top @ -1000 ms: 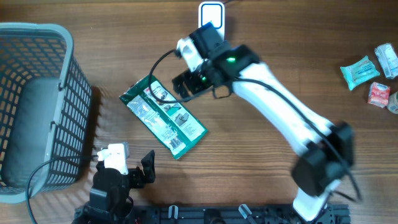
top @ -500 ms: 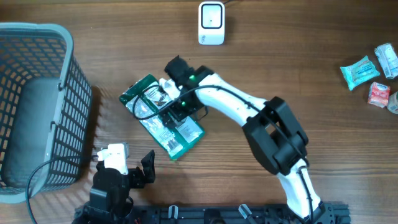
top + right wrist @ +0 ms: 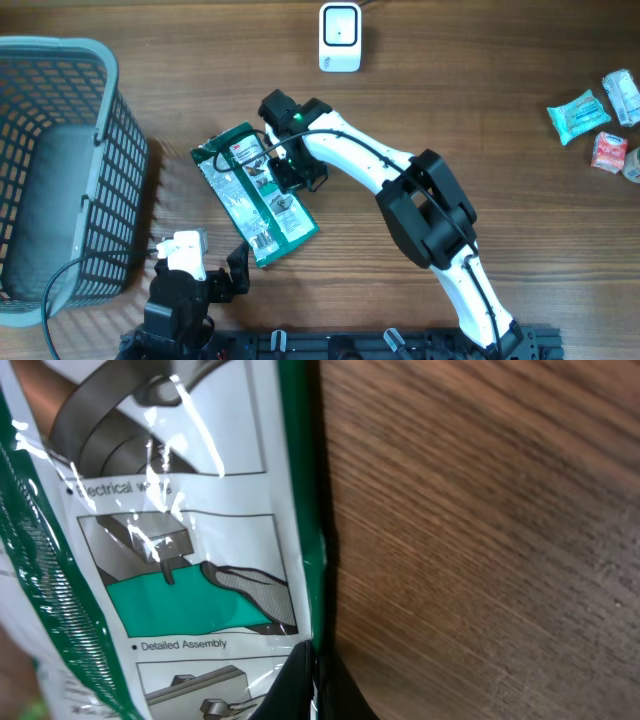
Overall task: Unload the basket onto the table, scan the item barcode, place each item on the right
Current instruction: 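Reach the right gripper to the green 3M pouch and grasp it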
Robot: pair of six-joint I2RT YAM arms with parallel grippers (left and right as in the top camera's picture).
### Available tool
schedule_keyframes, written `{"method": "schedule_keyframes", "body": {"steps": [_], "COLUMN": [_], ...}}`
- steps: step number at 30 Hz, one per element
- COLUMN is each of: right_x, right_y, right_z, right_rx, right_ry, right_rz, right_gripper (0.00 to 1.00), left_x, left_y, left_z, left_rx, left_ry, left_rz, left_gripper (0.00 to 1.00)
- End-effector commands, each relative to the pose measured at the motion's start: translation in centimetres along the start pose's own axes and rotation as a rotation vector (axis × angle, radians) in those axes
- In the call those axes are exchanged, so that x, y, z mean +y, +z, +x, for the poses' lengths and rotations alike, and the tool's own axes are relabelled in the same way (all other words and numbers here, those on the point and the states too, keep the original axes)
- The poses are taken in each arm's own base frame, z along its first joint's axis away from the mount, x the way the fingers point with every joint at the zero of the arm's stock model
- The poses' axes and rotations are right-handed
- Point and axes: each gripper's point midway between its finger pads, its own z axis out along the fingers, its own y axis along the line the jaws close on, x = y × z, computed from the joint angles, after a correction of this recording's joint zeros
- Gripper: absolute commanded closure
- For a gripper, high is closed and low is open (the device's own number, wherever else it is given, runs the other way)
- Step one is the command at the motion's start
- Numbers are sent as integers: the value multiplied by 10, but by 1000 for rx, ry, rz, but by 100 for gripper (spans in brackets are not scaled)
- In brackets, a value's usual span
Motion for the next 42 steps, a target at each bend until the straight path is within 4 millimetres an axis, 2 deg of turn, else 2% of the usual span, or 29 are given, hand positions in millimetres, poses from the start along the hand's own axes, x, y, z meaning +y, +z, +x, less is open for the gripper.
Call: {"method": "schedule_keyframes", "body": {"steps": [1, 3, 5, 6, 8, 10, 14, 17, 19, 22, 24, 27, 29, 30, 31, 32, 33, 34, 35, 37, 38, 40, 42], "right_x": [-67, -77, -72, -67, -40, -26, -4, -5, -5, -18, -47, -95, -99, -87, -59, -26, 5, 26, 32, 25, 21, 0, -15], "right_y": [46, 25, -2, -14, -50, -74, -70, -65, -64, -71, -91, -138, -157, -160, -153, -147, -145, -143, -137, -124, -111, -84, -58], "right_z": [39, 38, 31, 25, 2, -14, -14, -11, -2, 12, 23, 45, 49, 46, 41, 35, 32, 25, 15, 9, 9, 4, -8], "right_rx": [194, 188, 140, 105, -44, -151, -170, -199, -167, -119, -110, -136, -166, -184, -172, -160, -156, -172, -198, -203, -187, -173, -188], "right_ry": [228, 220, 174, 153, 102, 159, 98, 55, 55, 87, 149, 258, 271, 271, 197, 81, -20, -74, -72, -37, -7, 103, 141], "right_rz": [131, 124, 107, 95, 31, -2, -2, 146, 159, 193, 312, 558, 561, 474, 313, 129, -37, -160, -202, -192, -191, -110, -33], "right_gripper": [96, 96, 96, 96, 96, 96, 96, 96, 96, 95, 95, 95, 95, 96, 91, 58, 37, 12, 0, 0, 0, 0, 0], "left_x": [-1, -1, -1, -1, -1, -1, -1, -1, -1, -1, -1, -1, -1, -1, -1, -1, -1, -1, -1, -1, -1, -1, -1], "left_y": [-1, -1, -1, -1, -1, -1, -1, -1, -1, -1, -1, -1, -1, -1, -1, -1, -1, -1, -1, -1, -1, -1, -1], "left_z": [-1, -1, -1, -1, -1, -1, -1, -1, -1, -1, -1, -1, -1, -1, -1, -1, -1, -1, -1, -1, -1, -1, -1], "left_rx": [-9, -9, -8, -8, -9, -8, -8, -8, -9, -8, -9, -8, -8, -8, -9, -8, -8, -8, -8, -8, -8, -8, -8], "left_ry": [-6, -6, -6, -6, -6, -6, -6, -6, -6, -6, -6, -6, -6, -6, -6, -6, -6, -6, -6, -6, -6, -6, -6], "left_rz": [8, 8, 8, 8, 8, 8, 8, 8, 8, 8, 8, 8, 8, 8, 8, 8, 8, 8, 8, 8, 8, 8, 8], "left_gripper": [0, 0, 0, 0, 0, 0, 0, 0, 0, 0, 0, 0, 0, 0, 0, 0, 0, 0, 0, 0, 0, 0, 0]}}
